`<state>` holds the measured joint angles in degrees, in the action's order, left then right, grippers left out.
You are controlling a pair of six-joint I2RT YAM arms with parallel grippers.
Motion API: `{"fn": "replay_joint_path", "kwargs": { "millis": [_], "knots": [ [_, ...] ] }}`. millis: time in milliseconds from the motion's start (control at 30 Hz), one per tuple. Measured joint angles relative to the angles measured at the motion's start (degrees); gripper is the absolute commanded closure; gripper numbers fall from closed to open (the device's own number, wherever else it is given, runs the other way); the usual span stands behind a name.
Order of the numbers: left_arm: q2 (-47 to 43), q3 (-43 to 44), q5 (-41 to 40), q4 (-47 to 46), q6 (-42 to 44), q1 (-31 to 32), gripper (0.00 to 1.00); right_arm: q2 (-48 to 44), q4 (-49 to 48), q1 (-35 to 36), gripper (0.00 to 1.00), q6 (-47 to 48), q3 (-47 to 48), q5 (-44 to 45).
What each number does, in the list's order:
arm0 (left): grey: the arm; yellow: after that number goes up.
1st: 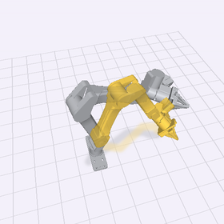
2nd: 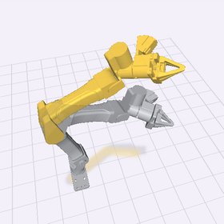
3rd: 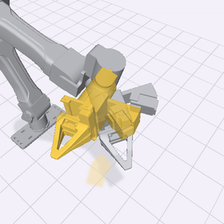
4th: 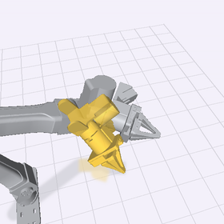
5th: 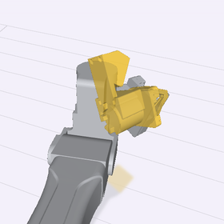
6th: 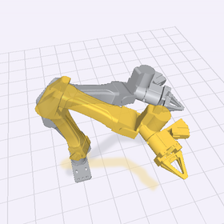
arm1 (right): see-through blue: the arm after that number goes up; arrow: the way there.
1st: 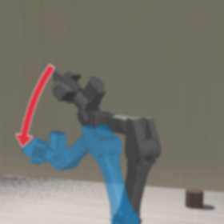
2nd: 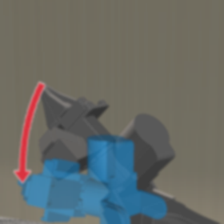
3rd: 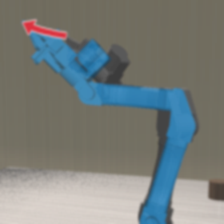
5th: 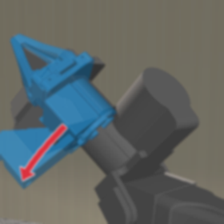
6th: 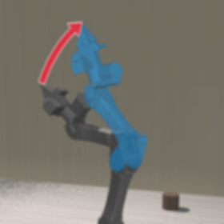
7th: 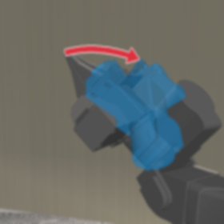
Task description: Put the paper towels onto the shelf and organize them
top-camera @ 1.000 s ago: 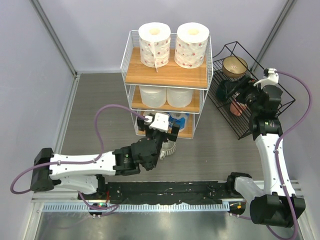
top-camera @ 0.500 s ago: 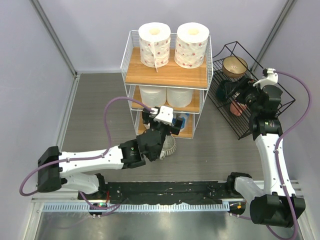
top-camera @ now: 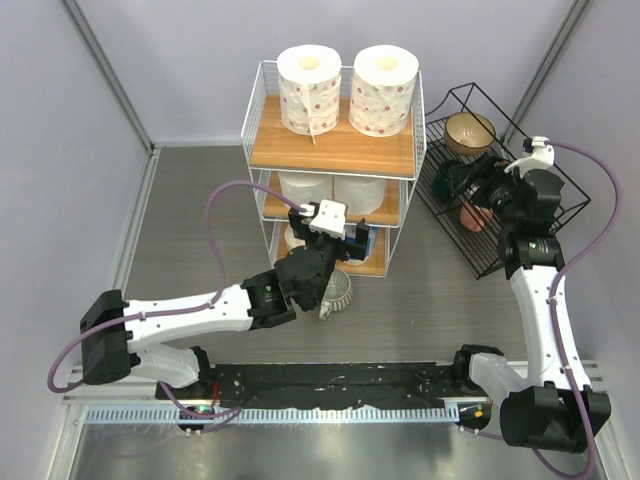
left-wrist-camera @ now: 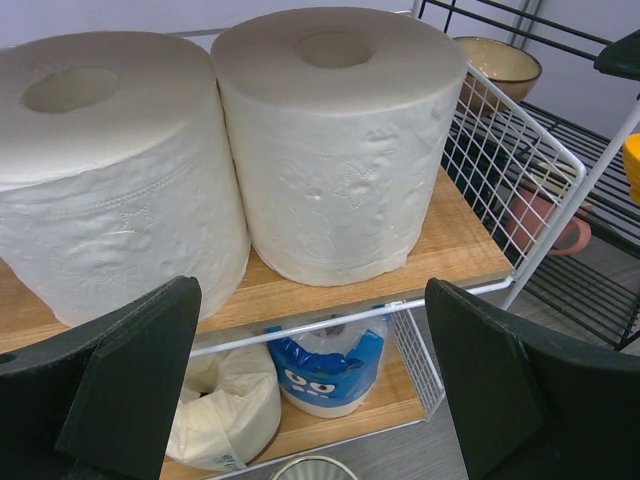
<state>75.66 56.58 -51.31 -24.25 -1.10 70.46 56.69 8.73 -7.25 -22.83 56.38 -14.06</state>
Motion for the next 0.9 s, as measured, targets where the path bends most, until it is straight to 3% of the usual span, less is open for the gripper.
{"fn": "replay_joint_path", "kwargs": {
  "millis": [900],
  "knots": [
    [2.2,0.5,3.6,-2.8,0.1,-4.5,0.00,0.0,0.0,0.0,0.21,0.3,0.0,0.0]
  ]
}}
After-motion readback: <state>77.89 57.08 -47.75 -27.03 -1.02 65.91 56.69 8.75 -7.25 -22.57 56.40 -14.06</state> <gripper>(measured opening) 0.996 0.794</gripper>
